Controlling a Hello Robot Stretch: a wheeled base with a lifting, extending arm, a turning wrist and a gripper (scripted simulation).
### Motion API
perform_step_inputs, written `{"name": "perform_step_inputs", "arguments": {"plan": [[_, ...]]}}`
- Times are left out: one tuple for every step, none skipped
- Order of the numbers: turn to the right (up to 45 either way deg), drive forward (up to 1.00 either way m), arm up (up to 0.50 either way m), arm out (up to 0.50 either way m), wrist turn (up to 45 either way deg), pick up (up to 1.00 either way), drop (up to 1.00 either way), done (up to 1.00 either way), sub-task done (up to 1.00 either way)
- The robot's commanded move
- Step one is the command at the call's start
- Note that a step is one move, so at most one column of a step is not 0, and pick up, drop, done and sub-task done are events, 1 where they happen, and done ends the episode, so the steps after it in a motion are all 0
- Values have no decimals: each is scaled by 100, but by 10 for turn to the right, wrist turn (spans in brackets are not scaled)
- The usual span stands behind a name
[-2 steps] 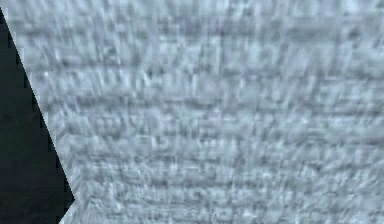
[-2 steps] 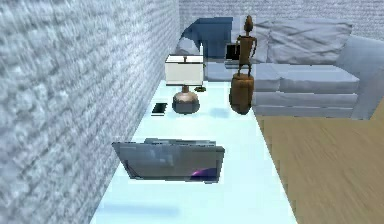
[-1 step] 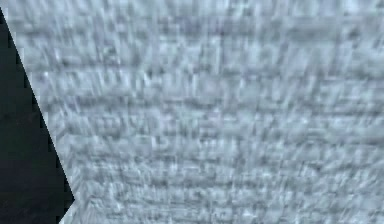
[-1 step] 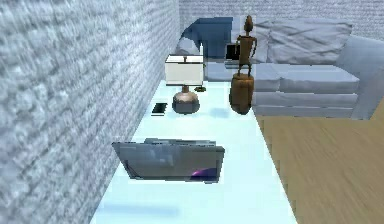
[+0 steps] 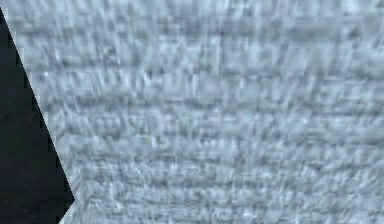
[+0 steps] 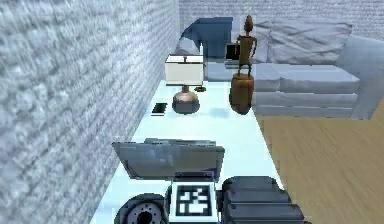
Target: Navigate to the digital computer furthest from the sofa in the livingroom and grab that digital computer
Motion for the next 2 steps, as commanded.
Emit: {"name": "perform_step_inputs", "arguments": {"plan": [[0,0,0,24,0,0,0,0,0],[0,0,0,0,450,0,0,0,0]]}}
